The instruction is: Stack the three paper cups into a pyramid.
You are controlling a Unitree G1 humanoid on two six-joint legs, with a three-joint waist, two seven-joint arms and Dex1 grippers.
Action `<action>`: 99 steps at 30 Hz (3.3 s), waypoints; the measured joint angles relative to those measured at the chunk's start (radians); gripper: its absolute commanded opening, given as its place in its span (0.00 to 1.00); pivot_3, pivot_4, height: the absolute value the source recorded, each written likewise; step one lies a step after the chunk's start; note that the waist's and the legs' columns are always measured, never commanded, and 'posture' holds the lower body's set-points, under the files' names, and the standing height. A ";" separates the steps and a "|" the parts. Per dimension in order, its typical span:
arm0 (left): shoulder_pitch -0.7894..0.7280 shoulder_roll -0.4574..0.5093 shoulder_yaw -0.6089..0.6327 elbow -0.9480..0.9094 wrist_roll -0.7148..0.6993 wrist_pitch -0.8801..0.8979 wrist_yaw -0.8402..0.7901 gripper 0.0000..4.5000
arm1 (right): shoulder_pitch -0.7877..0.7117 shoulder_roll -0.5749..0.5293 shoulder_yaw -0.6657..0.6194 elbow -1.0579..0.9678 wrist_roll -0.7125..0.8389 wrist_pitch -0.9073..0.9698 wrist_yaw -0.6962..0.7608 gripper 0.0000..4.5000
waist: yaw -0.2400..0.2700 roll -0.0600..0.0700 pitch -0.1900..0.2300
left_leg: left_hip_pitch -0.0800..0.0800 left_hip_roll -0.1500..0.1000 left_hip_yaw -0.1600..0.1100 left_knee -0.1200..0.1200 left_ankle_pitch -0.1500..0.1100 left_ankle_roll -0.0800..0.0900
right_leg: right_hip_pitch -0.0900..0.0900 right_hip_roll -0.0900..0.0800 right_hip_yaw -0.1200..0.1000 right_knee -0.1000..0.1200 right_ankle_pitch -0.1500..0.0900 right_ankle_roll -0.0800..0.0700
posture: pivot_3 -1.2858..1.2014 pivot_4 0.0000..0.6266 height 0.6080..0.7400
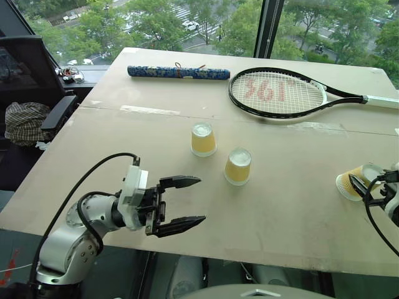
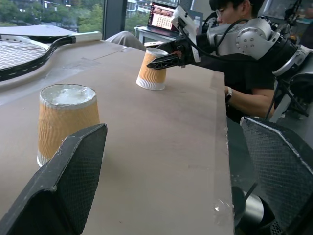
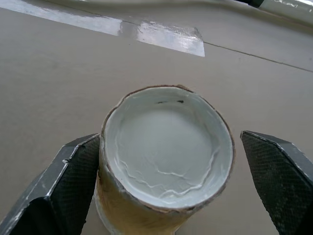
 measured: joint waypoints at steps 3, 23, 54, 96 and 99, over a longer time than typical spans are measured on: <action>-0.003 0.000 0.000 0.000 -0.004 -0.001 -0.011 1.00 | -0.002 0.019 0.000 0.011 0.010 -0.013 0.000 0.60 | 0.000 0.000 0.000 | 0.000 0.000 0.000 0.000 0.000 0.000 | 0.000 0.000 0.000 0.000 0.000 0.000 | 0.52 0.24 1.00; 0.161 -0.023 0.111 0.026 0.024 -0.064 0.005 1.00 | -0.229 -0.057 0.468 -0.125 0.133 -0.104 0.260 0.49 | 0.005 0.000 0.001 | -0.001 0.000 -0.001 -0.001 0.000 0.000 | 0.000 -0.001 -0.001 -0.002 0.000 -0.001 | 0.52 0.24 1.00; -0.036 -0.021 0.154 0.263 0.162 -0.022 0.280 1.00 | -0.002 -0.165 0.319 -0.070 0.183 -0.432 0.533 1.00 | 0.024 -0.003 -0.001 | 0.001 0.000 -0.002 -0.001 0.000 0.001 | 0.001 0.000 -0.003 -0.001 0.001 0.000 | 0.52 0.24 1.00; -0.957 -0.316 -0.298 0.635 0.290 0.198 0.011 0.43 | 0.353 -0.043 0.067 -0.323 0.365 -0.451 0.370 1.00 | 0.022 -0.004 -0.001 | -0.008 -0.006 -0.012 0.012 -0.001 0.003 | 0.002 0.002 -0.009 0.002 0.002 0.005 | 0.52 0.24 1.00; -0.957 -0.334 -0.321 0.640 0.305 0.198 0.009 0.43 | 0.399 -0.030 0.030 -0.323 0.366 -0.470 0.391 1.00 | 0.023 -0.003 -0.001 | -0.008 -0.006 -0.012 0.012 -0.001 0.003 | 0.002 0.002 -0.009 0.003 0.002 0.005 | 0.52 0.24 1.00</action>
